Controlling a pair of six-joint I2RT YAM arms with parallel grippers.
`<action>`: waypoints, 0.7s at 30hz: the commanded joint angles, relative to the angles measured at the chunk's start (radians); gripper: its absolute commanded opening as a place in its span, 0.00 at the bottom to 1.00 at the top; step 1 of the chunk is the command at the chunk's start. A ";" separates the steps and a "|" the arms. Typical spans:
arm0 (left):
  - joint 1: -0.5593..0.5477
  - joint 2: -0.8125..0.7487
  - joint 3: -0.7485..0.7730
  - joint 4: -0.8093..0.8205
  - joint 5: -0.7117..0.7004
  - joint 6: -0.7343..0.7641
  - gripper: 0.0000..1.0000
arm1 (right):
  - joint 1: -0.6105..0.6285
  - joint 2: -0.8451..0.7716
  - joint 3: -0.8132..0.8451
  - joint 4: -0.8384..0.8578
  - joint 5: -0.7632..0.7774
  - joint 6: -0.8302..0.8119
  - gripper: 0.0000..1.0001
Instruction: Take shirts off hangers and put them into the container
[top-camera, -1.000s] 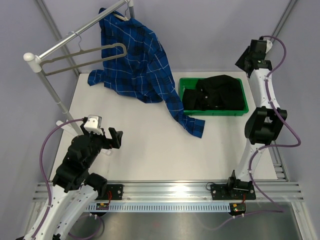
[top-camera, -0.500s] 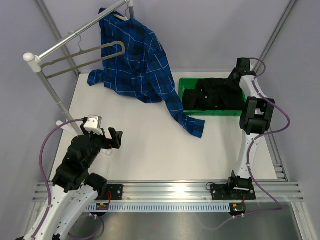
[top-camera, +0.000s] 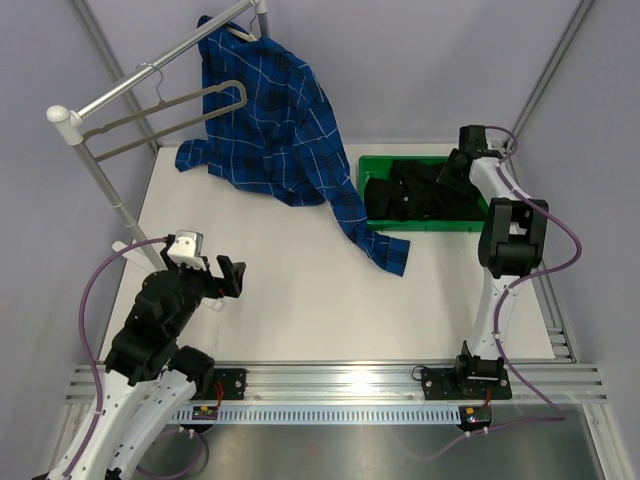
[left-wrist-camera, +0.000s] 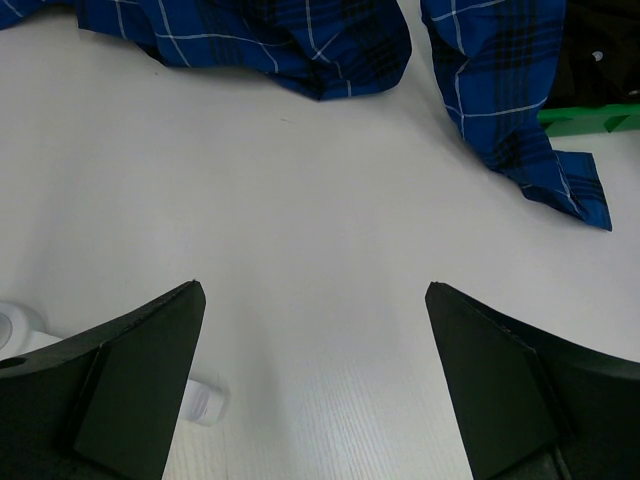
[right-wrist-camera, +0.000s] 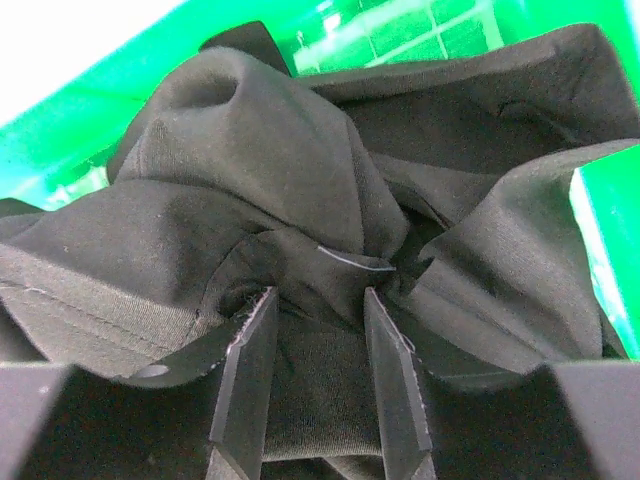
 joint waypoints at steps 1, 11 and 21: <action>0.002 -0.003 -0.003 0.042 0.009 -0.012 0.99 | 0.008 0.062 0.087 -0.107 -0.003 0.011 0.50; 0.002 0.005 -0.003 0.038 0.003 -0.012 0.99 | 0.008 0.135 0.228 -0.212 0.040 -0.023 0.54; 0.002 -0.005 -0.002 0.036 -0.005 -0.015 0.99 | 0.008 -0.275 0.074 -0.120 0.057 -0.069 0.67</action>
